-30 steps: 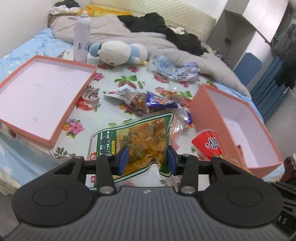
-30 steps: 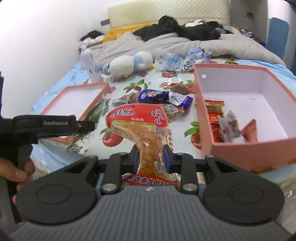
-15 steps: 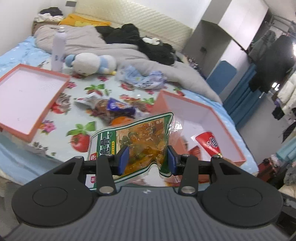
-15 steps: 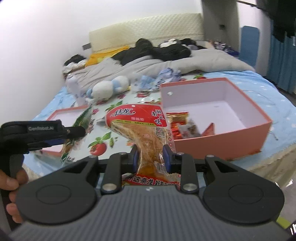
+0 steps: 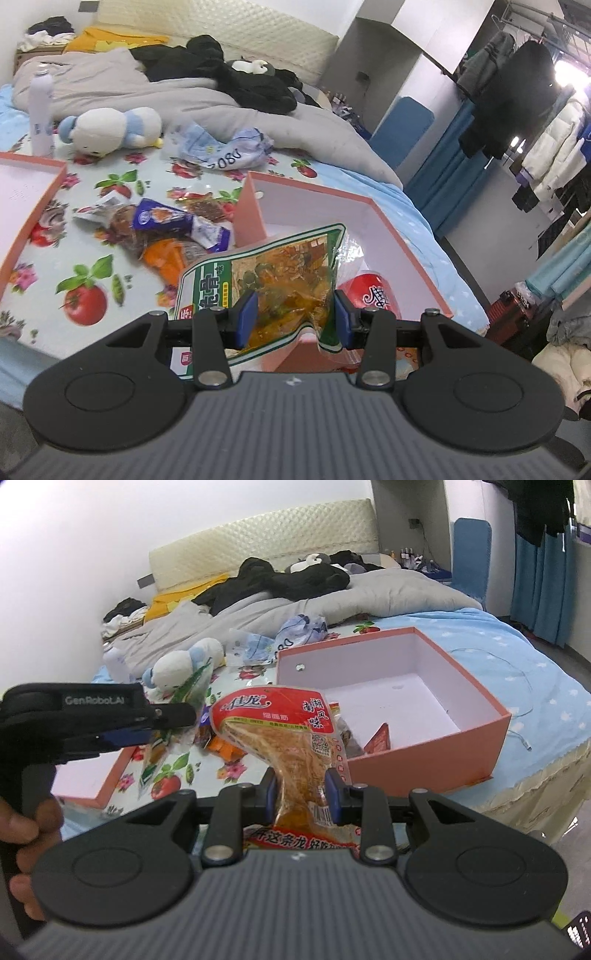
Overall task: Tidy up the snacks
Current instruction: 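Carry the green packet and bread packet over the deep pink box, then open both tools to drop the packets into the deep box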
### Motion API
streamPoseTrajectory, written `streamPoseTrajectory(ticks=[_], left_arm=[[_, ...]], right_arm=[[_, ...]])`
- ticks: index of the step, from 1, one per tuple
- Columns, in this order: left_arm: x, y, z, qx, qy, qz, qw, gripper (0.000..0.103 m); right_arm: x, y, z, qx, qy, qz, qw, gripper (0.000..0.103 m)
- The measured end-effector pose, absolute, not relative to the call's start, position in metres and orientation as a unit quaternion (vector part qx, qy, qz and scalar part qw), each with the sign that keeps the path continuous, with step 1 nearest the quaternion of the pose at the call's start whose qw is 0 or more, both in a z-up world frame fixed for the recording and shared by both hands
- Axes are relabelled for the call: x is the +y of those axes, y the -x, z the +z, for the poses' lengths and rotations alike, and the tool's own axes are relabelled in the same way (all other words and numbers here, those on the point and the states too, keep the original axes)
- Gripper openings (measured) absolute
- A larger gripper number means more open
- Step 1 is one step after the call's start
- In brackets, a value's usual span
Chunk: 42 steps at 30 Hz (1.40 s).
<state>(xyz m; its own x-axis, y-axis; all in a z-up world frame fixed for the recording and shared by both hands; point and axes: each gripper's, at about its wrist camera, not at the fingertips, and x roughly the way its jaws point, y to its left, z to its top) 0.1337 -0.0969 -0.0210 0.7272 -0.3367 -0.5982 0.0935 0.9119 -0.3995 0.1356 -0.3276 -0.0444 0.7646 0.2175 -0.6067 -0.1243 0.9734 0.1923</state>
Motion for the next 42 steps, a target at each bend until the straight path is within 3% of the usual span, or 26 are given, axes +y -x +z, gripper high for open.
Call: streamPoseTrajectory(ticks=[15, 21, 23, 29, 34, 36, 42], left_arm=[[-0.164, -0.260, -0.033, 0.380, 0.142, -0.151, 0.901, 0.048], [-0.188, -0.309, -0.055, 0.402, 0.129, -0.167, 0.891, 0.046], [-0.196, -0.326, -0.063, 0.410, 0.122, -0.170, 0.888, 0.040], [-0.209, -0.368, -0.085, 0.427, 0.119, -0.169, 0.880, 0.040], [-0.213, -0.390, -0.099, 0.438, 0.120, -0.166, 0.875, 0.040], [-0.215, -0.394, -0.101, 0.441, 0.117, -0.167, 0.874, 0.040], [-0.214, -0.385, -0.091, 0.435, 0.113, -0.173, 0.877, 0.040]], right_arm=[[-0.385, -0.244, -0.049, 0.334, -0.061, 0.059, 0.939, 0.030], [-0.406, -0.289, -0.068, 0.356, -0.067, 0.042, 0.931, 0.031], [-0.412, -0.303, -0.076, 0.366, -0.070, 0.040, 0.927, 0.031], [-0.423, -0.341, -0.102, 0.402, -0.071, 0.041, 0.912, 0.032], [-0.429, -0.358, -0.117, 0.419, -0.082, 0.047, 0.903, 0.047], [-0.429, -0.361, -0.118, 0.419, -0.081, 0.048, 0.903, 0.069], [-0.432, -0.358, -0.104, 0.398, -0.088, 0.052, 0.912, 0.072]])
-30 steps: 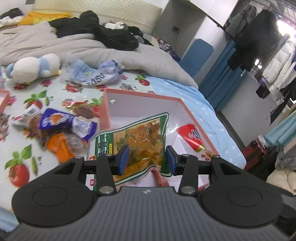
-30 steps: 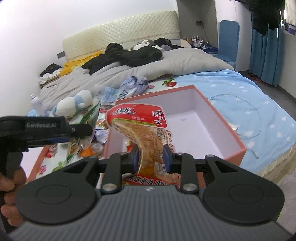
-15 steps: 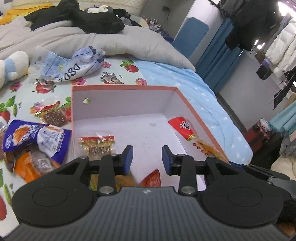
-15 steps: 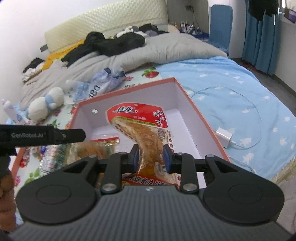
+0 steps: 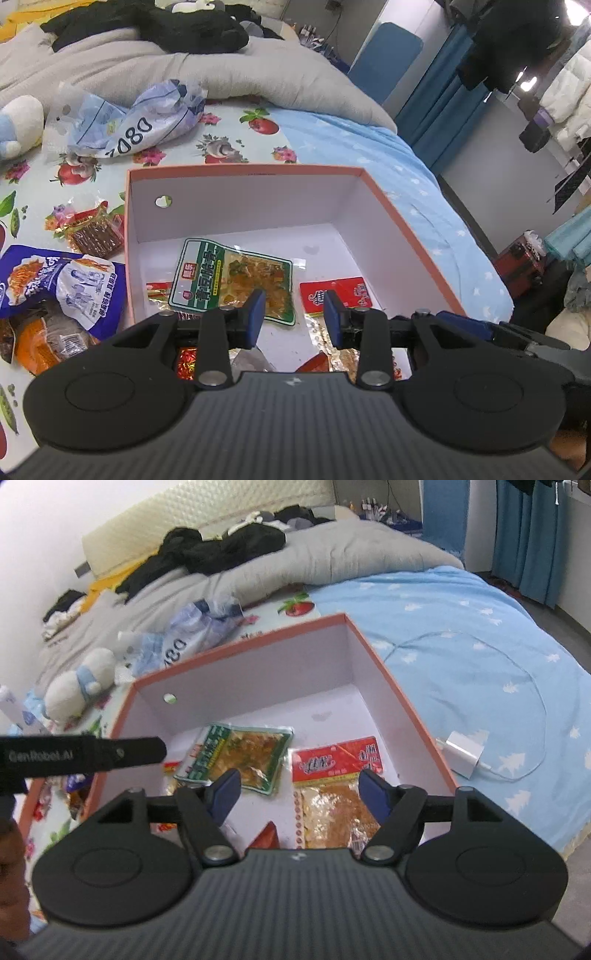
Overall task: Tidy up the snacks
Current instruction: 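Open both tools to drop the packets into the deep box, then withdraw both open tools from the box toward the remaining snacks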
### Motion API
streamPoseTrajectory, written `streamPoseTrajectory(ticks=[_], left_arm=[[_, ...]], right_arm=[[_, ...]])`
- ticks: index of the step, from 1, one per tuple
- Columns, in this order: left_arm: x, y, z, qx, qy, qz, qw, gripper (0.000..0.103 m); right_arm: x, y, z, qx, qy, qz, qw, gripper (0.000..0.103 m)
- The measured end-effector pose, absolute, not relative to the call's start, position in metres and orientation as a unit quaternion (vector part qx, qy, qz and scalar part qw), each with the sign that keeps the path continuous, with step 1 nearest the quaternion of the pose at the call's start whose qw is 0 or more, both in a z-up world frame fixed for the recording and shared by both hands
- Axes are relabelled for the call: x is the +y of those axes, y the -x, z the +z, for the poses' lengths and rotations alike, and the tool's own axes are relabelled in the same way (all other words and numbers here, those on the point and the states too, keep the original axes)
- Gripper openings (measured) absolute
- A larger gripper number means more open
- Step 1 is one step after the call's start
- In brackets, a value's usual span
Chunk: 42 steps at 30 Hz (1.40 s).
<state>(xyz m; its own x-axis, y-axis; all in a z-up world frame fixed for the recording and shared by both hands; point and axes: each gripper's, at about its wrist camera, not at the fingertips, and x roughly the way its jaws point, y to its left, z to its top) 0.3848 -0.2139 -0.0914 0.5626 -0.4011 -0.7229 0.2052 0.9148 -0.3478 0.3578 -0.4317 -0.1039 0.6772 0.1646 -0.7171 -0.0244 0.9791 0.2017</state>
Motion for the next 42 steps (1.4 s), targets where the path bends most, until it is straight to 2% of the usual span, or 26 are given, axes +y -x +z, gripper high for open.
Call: streamPoseTrajectory(ticks=[24, 42], left_arm=[[-0.130, -0.192, -0.004, 0.357, 0.128, -0.145, 0.914, 0.040], [-0.070, -0.054, -0.006, 0.332, 0.140, -0.060, 0.931, 0.041]], right_arm=[[-0.372, -0.213, -0.026, 0.319, -0.082, 0.086, 0.940, 0.072], [-0.313, -0.119, -0.028, 0.303, -0.049, 0.180, 0.935, 0.072]])
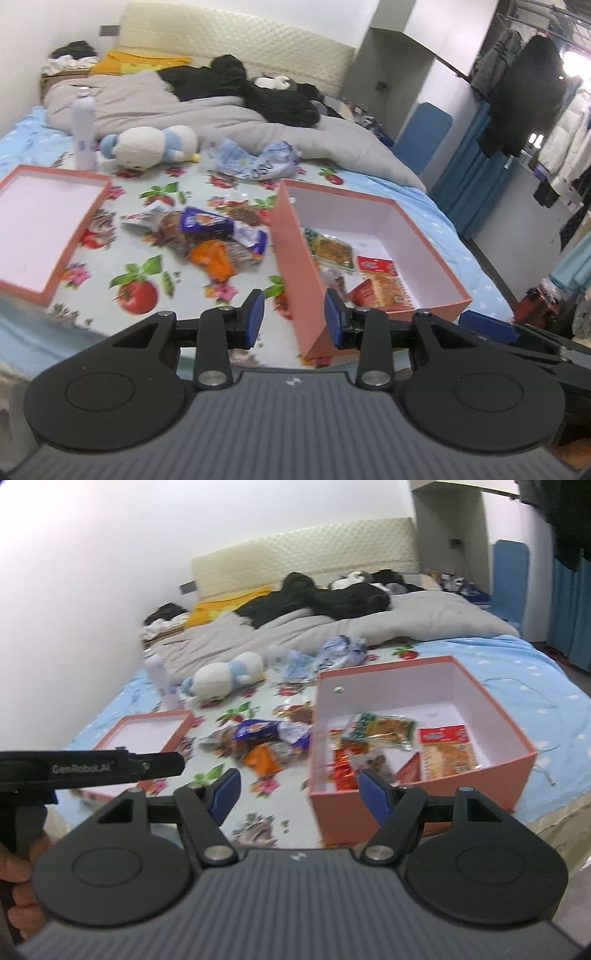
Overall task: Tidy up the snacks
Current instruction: 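Withdraw both open tools from the box toward the remaining snacks, then grasp brown jerky bag with left tool while right tool grasps orange packet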
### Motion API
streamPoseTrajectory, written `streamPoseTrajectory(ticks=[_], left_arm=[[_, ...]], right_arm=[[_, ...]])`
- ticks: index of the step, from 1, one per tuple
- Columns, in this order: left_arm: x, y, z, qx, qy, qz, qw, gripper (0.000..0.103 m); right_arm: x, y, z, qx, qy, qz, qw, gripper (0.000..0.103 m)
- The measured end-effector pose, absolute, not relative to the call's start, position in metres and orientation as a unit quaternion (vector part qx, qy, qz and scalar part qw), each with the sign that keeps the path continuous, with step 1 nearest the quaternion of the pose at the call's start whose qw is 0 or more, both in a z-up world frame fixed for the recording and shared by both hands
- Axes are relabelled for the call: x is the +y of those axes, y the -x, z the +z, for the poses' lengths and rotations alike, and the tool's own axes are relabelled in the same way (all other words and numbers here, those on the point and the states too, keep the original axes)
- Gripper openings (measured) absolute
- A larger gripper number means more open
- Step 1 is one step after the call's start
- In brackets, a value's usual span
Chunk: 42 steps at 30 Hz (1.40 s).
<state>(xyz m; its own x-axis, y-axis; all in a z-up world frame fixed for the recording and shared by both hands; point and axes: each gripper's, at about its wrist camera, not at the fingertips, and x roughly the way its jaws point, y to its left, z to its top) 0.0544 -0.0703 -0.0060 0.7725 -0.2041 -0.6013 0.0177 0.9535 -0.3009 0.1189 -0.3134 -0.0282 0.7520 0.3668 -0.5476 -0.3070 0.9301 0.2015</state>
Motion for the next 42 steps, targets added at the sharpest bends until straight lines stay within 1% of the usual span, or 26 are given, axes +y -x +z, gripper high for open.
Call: streamPoseTrajectory(ticks=[6, 11, 15, 16, 18, 22, 28, 33, 42], left_arm=[[-0.056, -0.030, -0.012, 0.329, 0.142, -0.025, 0.933, 0.041], [-0.053, -0.035, -0.015, 0.329, 0.150, -0.020, 0.932, 0.041], [-0.045, -0.039, -0.029, 0.342, 0.165, -0.019, 0.925, 0.042], [-0.041, -0.040, -0.033, 0.347, 0.169, -0.017, 0.922, 0.043], [-0.032, -0.044, -0.040, 0.353, 0.180, -0.010, 0.918, 0.053], [-0.013, -0.055, -0.053, 0.361, 0.198, 0.005, 0.911, 0.056], [0.012, -0.093, -0.071, 0.374, 0.221, 0.020, 0.900, 0.056], [0.028, -0.140, -0.088, 0.386, 0.230, 0.023, 0.893, 0.061], [0.056, -0.228, -0.133, 0.413, 0.242, 0.029, 0.878, 0.062]], right_arm=[[-0.297, -0.100, -0.043, 0.319, -0.042, 0.217, 0.922, 0.072], [-0.286, -0.093, -0.049, 0.327, -0.037, 0.230, 0.916, 0.072], [-0.282, -0.099, -0.053, 0.330, -0.035, 0.225, 0.916, 0.072], [-0.280, -0.102, -0.055, 0.332, -0.034, 0.226, 0.915, 0.072], [-0.274, -0.107, -0.057, 0.336, -0.030, 0.227, 0.914, 0.072], [-0.263, -0.120, -0.060, 0.341, -0.030, 0.232, 0.911, 0.072], [-0.242, -0.151, -0.064, 0.351, -0.019, 0.245, 0.903, 0.072], [-0.224, -0.188, -0.071, 0.359, -0.016, 0.248, 0.900, 0.072], [-0.193, -0.262, -0.096, 0.384, 0.005, 0.252, 0.888, 0.072]])
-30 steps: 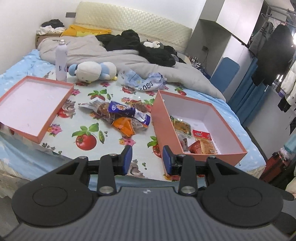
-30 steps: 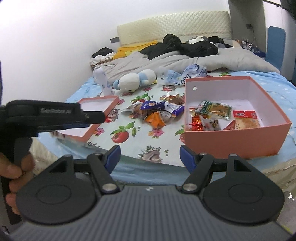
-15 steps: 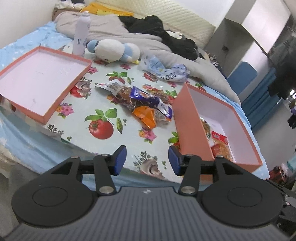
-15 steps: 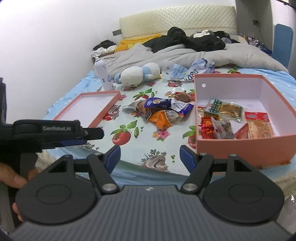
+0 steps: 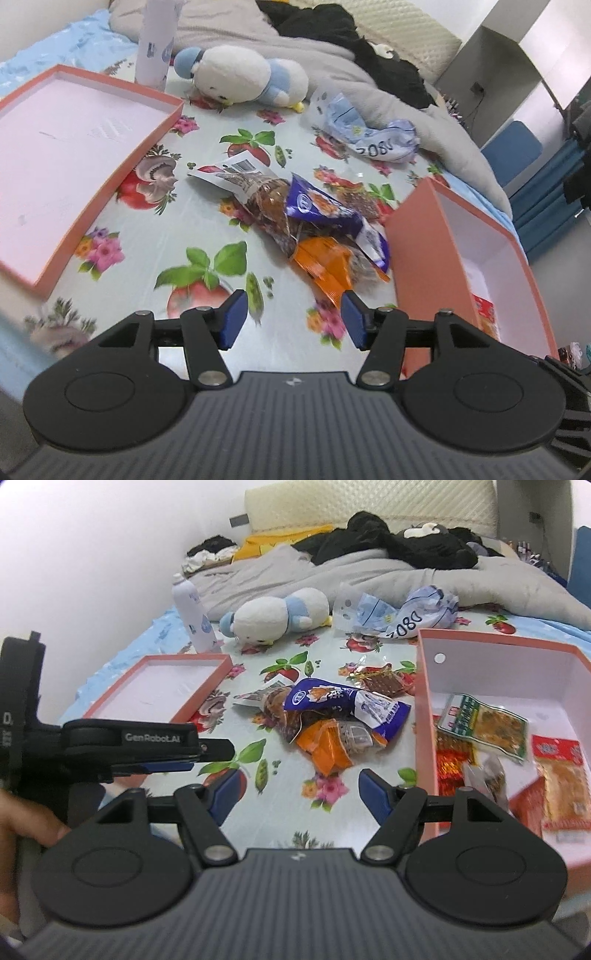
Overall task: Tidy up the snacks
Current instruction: 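Grasp brown jerky bag with left tool while right tool grasps orange packet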
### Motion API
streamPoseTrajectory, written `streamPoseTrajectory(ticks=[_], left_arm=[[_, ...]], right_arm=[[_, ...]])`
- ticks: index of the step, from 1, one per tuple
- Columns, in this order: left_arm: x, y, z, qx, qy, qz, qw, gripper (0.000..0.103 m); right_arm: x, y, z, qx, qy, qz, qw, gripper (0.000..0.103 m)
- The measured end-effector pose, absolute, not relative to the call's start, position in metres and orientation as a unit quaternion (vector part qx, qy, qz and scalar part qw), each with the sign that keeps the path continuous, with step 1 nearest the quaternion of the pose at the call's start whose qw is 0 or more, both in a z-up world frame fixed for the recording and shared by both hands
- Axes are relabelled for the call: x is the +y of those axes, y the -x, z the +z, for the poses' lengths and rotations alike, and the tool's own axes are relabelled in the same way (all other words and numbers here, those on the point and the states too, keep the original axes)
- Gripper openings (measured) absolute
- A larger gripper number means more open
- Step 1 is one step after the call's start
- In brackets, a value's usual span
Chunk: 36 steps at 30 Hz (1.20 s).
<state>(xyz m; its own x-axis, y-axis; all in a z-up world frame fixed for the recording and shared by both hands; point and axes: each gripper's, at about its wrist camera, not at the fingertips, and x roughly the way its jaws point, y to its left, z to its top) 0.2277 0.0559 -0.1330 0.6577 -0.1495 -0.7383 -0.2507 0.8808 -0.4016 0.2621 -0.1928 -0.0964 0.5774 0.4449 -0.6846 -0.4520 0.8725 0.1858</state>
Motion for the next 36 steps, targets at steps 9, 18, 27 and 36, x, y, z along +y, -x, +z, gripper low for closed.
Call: streamPoseTrajectory(ticks=[9, 18, 27, 36], left_arm=[[0.075, -0.309, -0.181, 0.439, 0.247, 0.014, 0.864, 0.062], [0.079, -0.368, -0.221, 0.470, 0.217, -0.009, 0.856, 0.062], [0.083, -0.390, -0.232, 0.444, 0.230, -0.034, 0.865, 0.061], [0.076, -0.396, -0.235, 0.431, 0.227, -0.027, 0.873, 0.032]], right_arm=[[-0.161, -0.333, -0.136, 0.409, 0.031, 0.246, 0.878, 0.072], [-0.132, -0.390, -0.172, 0.430, 0.075, 0.252, 0.864, 0.072], [-0.120, -0.412, -0.208, 0.450, 0.111, 0.248, 0.851, 0.074], [-0.118, -0.408, -0.211, 0.451, 0.116, 0.247, 0.850, 0.061]])
